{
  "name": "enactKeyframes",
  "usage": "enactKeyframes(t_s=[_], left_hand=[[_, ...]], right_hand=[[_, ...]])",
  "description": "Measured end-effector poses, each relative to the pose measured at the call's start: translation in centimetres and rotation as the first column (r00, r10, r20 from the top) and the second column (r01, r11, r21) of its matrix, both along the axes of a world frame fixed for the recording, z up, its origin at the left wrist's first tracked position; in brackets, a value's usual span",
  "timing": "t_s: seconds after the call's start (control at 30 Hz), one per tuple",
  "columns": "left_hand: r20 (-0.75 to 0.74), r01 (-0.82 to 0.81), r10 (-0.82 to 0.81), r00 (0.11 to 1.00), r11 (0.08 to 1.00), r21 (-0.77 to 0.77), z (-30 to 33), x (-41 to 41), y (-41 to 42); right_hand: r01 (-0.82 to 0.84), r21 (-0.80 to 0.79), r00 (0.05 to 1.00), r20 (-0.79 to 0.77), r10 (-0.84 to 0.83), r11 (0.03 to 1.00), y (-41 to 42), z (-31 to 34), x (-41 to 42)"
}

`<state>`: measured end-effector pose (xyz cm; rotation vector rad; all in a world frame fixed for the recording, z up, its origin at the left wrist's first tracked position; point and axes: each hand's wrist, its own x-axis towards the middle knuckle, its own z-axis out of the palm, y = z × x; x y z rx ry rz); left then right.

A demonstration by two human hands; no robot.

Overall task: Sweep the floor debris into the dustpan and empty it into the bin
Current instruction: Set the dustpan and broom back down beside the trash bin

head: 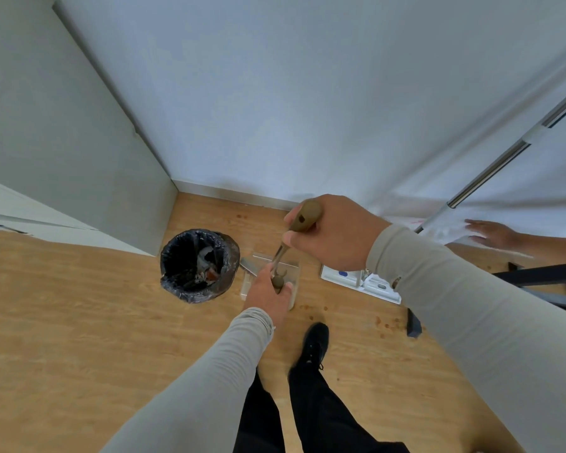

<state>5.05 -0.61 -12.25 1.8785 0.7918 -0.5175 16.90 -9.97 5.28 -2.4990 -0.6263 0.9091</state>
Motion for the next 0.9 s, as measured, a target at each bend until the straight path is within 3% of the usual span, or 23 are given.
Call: enactKeyframes(t_s=[0.5, 0.7, 0.9], left_hand=[[0.079, 0.019, -0.016, 0.997, 0.999, -0.027, 0.3, 0.0, 0.2], [0.030, 0.032, -0.032, 0.999, 0.999, -0.026, 0.4, 0.2, 0.1], [0.036, 0.067, -0.067, 0.997, 0.998, 0.009, 0.5, 0.6, -0.4]], right_hand=[[-0.035, 0.045, 0.999, 0.000, 0.035, 0.998, -0.9, 0.8, -2.3], [0.076, 0.121, 0.996, -0.049, -0.070, 0.990, -0.5, -0.6, -3.6], [0.043, -0.005, 0.999, -0.030, -0.043, 0.999, 0.1, -2.4, -4.1]])
